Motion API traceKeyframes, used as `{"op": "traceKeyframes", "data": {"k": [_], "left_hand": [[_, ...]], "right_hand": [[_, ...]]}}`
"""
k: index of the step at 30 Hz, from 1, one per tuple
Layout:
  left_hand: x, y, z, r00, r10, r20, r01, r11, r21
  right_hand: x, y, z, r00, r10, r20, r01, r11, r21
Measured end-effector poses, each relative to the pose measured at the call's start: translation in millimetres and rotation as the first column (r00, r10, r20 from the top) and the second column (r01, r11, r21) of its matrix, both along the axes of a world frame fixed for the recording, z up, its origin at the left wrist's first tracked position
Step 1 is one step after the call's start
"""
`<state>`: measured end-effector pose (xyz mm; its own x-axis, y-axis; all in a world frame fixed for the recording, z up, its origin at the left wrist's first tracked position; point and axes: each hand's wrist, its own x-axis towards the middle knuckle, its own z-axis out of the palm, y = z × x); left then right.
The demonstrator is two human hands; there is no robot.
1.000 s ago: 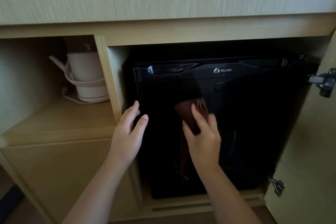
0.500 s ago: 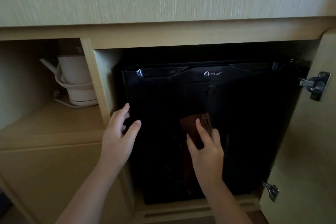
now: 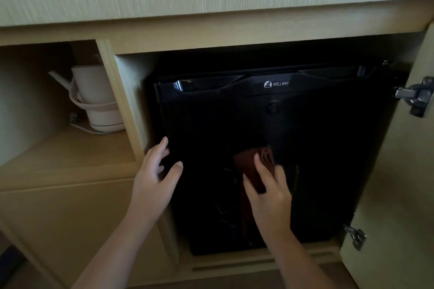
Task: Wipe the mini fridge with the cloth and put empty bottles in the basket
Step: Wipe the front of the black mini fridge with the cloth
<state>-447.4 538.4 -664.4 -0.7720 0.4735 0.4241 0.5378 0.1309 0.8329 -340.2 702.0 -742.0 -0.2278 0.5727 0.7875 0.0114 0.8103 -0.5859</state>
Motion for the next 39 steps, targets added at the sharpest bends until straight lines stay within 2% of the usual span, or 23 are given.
{"op": "traceKeyframes", "data": {"k": [3,6,12,16,20,23,28,30,33,34,36,39], "left_hand": [[-0.8,-4.0,-15.0,0.999,-0.021,0.026,0.022,0.998,-0.058],[-2.7,-6.3,-20.5,0.997,-0.03,0.069,0.036,0.996,-0.078],[-5.8,-2.4,-20.2,1.0,0.013,0.018,-0.012,0.999,-0.048],[-8.5,-4.3,-19.9,1.0,-0.021,0.002,0.021,0.999,-0.04],[-13.2,-6.1,-17.8,0.998,-0.029,0.059,0.028,0.999,0.03],[-12.1,-8.1,-15.3,0.995,-0.048,0.083,0.045,0.998,0.037],[-11.6,-9.7,-15.5,0.992,-0.075,0.106,0.073,0.997,0.026],[-10.4,-9.9,-15.1,0.991,-0.079,0.107,0.076,0.997,0.031],[-11.0,-9.8,-16.1,0.989,-0.091,0.112,0.086,0.995,0.046],[-11.7,-9.6,-16.0,0.988,-0.103,0.116,0.098,0.994,0.046],[-14.1,-10.5,-15.6,0.983,-0.13,0.126,0.126,0.991,0.042],[-16.3,-13.9,-13.6,0.969,-0.172,0.176,0.161,0.984,0.075]], "right_hand": [[9.2,-0.7,-34.8,0.998,0.003,0.067,0.0,0.999,-0.042],[-1.8,-11.0,-11.3,1.0,0.018,0.012,-0.017,0.993,-0.117],[-37.2,-28.3,102.3,0.992,-0.008,-0.122,0.009,1.0,0.006],[-53.0,-42.3,123.3,0.993,0.017,-0.117,-0.007,0.997,0.08],[-58.2,-45.0,106.5,0.999,0.03,-0.036,-0.022,0.981,0.191],[-55.9,-48.6,67.1,0.998,-0.004,0.063,-0.013,0.964,0.267],[-40.8,-42.9,9.2,0.971,-0.003,0.24,-0.069,0.954,0.291],[-37.1,-43.7,20.7,0.983,0.017,0.184,-0.059,0.974,0.22],[-46.6,-45.9,83.4,0.996,-0.022,-0.088,0.025,0.999,0.036],[-51.2,-45.4,108.2,0.992,-0.027,-0.126,0.031,0.999,0.027],[-59.0,-45.0,142.6,0.995,-0.003,-0.101,0.014,0.995,0.102],[-63.4,-47.0,143.2,1.0,0.016,-0.023,-0.011,0.978,0.209]]}}
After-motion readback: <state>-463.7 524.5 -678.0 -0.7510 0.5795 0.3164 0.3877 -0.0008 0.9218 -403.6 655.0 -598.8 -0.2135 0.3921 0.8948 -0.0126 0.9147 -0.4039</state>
